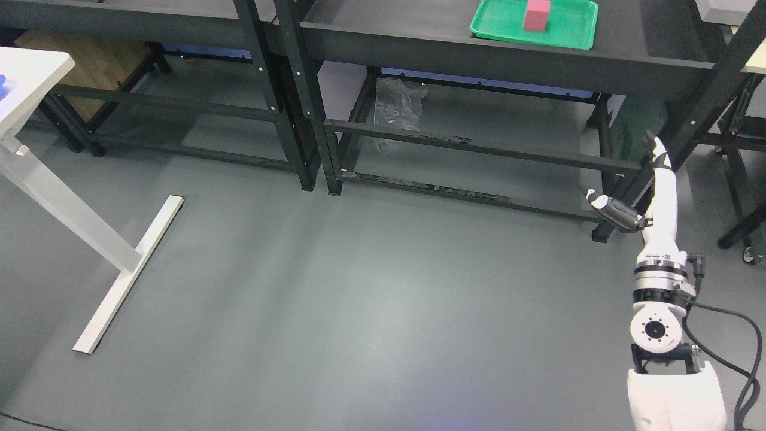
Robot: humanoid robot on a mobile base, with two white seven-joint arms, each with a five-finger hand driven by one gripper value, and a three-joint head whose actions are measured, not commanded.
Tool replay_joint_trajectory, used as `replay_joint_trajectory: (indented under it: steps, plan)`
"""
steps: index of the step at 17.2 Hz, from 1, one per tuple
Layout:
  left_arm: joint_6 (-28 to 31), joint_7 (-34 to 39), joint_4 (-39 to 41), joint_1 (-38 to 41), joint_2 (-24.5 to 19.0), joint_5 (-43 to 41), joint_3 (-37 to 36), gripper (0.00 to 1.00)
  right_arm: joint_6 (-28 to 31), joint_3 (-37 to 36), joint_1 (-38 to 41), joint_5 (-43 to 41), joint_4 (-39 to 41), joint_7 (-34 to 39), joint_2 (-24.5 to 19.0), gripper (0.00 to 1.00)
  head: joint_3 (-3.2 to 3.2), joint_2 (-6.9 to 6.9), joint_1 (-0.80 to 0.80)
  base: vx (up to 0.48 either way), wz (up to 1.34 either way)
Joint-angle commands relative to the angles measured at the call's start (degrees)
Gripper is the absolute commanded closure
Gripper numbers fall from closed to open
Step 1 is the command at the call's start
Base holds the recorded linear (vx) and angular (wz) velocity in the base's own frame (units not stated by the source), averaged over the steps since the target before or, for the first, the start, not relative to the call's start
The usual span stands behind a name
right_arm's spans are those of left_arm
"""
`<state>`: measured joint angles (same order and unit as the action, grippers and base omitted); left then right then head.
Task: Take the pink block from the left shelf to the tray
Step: 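Drive toward the shelf holding the green tray, right hand raised, then reach the right hand over the green tray toward the pink block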
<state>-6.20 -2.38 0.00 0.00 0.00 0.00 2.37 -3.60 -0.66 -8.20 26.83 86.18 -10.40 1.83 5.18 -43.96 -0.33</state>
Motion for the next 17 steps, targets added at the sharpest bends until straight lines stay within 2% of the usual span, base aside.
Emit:
replay_joint_trajectory:
  steps: [1, 17]
  plan:
    - [-0.04, 0.01, 1.0, -1.32, -1.0, -0.09, 0.0, 0.0, -0.88, 2.68, -1.91, 39.26, 2.24, -0.24, 0.36, 0.0, 0.0, 0.0, 0.0, 0.189, 0.08]
    - [-0.04, 0.01, 1.0, -1.32, -1.0, -0.09, 0.0, 0.0, -0.88, 2.68, -1.82, 39.17, 2.06, -0.15, -0.25, 0.0, 0.0, 0.0, 0.0, 0.221, -0.11]
